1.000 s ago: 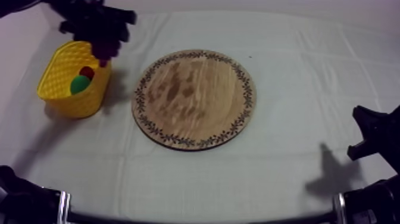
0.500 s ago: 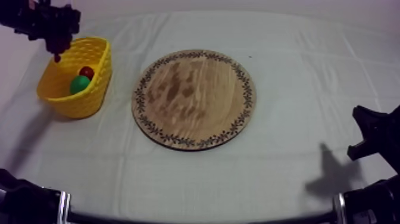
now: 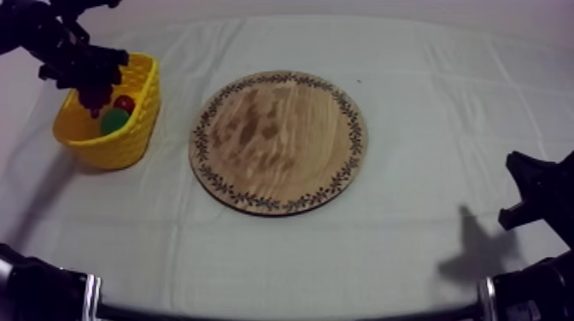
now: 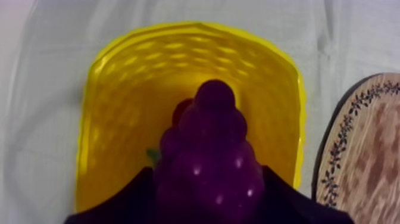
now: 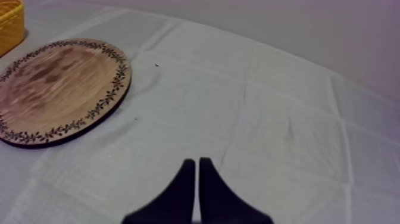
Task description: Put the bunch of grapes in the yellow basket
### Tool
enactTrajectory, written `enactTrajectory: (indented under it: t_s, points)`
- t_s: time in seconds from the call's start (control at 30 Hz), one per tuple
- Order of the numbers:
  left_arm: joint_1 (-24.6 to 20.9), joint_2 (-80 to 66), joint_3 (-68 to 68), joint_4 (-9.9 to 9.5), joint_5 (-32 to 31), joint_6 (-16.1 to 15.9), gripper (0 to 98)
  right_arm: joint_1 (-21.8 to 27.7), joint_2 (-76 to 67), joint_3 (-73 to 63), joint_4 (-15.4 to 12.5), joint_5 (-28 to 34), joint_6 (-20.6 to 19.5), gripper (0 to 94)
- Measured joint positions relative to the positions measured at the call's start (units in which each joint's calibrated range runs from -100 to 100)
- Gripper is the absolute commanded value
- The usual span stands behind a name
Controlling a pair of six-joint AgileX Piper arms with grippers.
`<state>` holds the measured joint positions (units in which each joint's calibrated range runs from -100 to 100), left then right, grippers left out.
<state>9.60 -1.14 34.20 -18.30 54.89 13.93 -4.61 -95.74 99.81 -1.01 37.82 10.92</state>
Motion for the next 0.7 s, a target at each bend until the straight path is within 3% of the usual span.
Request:
enactTrajectory:
  t_s: [0.3, 0.53, 0.7]
  points:
    - [-2.4, 5.2, -0.1, -1.39, -6.1, -0.1, 39.8, 0.0, 0.0, 0.0, 0.0, 0.0, 0.0, 0.4]
    - [-3.4, 7.4, -1.2, -1.64, -7.1, -0.4, 41.9, 0.0, 0.0, 0.0, 0.0, 0.0, 0.0, 0.4]
    - [-3.3, 7.6, -1.7, -1.64, -6.3, -0.7, 54.8, 0.0, 0.0, 0.0, 0.0, 0.0, 0.0, 0.4]
